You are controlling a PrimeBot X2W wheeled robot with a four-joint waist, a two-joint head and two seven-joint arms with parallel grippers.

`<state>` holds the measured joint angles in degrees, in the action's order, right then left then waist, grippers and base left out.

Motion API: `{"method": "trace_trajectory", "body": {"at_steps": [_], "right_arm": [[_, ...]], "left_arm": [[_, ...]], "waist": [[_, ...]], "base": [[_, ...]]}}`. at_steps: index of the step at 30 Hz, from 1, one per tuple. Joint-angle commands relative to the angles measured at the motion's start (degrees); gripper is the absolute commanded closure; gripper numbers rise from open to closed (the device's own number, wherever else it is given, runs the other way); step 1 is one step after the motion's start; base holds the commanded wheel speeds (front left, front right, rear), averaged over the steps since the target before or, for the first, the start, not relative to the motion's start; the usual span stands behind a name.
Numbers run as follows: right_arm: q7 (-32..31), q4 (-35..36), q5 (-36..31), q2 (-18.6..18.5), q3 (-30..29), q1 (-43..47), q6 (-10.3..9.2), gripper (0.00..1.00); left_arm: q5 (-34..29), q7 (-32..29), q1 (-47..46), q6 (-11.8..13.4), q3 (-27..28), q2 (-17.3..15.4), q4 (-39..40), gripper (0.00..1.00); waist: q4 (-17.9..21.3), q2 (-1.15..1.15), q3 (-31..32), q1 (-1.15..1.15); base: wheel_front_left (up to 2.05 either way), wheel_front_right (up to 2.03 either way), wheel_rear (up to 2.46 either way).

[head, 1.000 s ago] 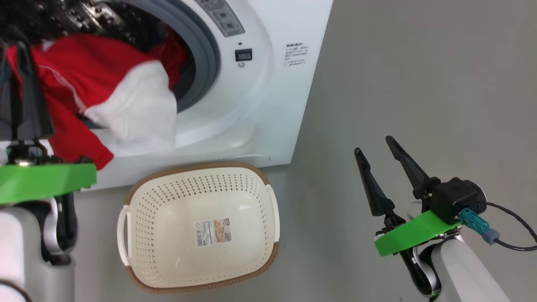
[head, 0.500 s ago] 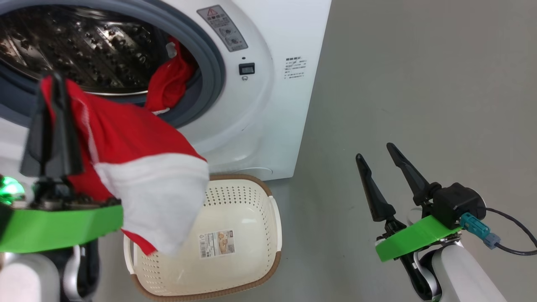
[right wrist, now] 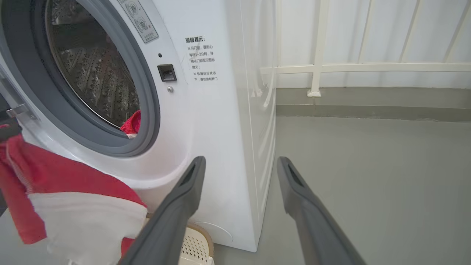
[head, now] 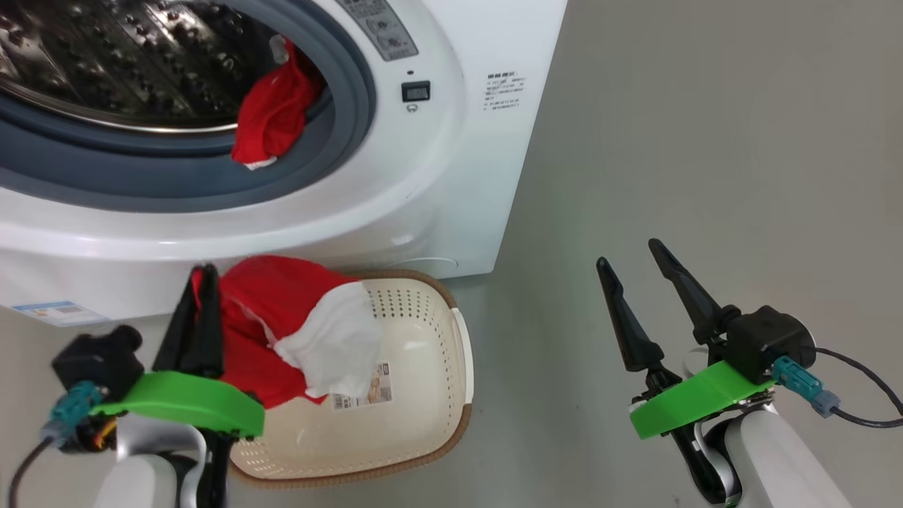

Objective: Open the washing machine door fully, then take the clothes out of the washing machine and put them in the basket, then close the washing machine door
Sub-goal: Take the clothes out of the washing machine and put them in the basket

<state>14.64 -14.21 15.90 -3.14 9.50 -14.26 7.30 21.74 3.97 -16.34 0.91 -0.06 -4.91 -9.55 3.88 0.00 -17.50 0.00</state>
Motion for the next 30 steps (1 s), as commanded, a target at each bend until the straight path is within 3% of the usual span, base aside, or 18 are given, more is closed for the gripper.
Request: {"method": "trace_trajectory", "body": {"at_steps": [1,11,17,22,30], "right_arm": [[0.36,1.0,-0.48,0.26,1.41,-1.1,0.19,0.0],[0.36,0.5,-0.77,0.06,1.55,-2.16,0.19,0.0],[0.36,0.27,-0.52,0.07,1.06,-3.06,0.19,0.0],[0.36,0.0,-0.15,0.1,1.68,-3.76,0.19,0.0],[0.36,-0.92,0.97,0.16,3.4,-5.63,0.19,0.0]], "left_arm": [[0.36,1.15,-2.23,-0.37,1.8,-0.97,-3.5,1.0],[1.27,4.84,-9.81,-1.59,1.09,-0.43,-25.77,1.0],[2.44,5.23,-15.07,-3.73,-0.06,0.23,-38.56,1.0],[3.76,2.79,-19.72,-5.51,-1.13,0.72,-47.19,1.0],[4.52,0.08,-26.48,-6.24,-1.87,0.42,-56.7,1.0]], "waist": [[0.39,0.0,-1.38,0.0],[0.98,0.0,-5.03,0.0],[1.4,0.0,-7.37,0.0],[1.75,0.0,-9.79,0.0],[3.24,0.0,-13.1,0.0]], "base": [[0.0,0.0,0.0],[0.0,0.0,0.0],[0.0,0.0,0.0],[0.0,0.0,0.0],[0.0,0.0,0.0]]}}
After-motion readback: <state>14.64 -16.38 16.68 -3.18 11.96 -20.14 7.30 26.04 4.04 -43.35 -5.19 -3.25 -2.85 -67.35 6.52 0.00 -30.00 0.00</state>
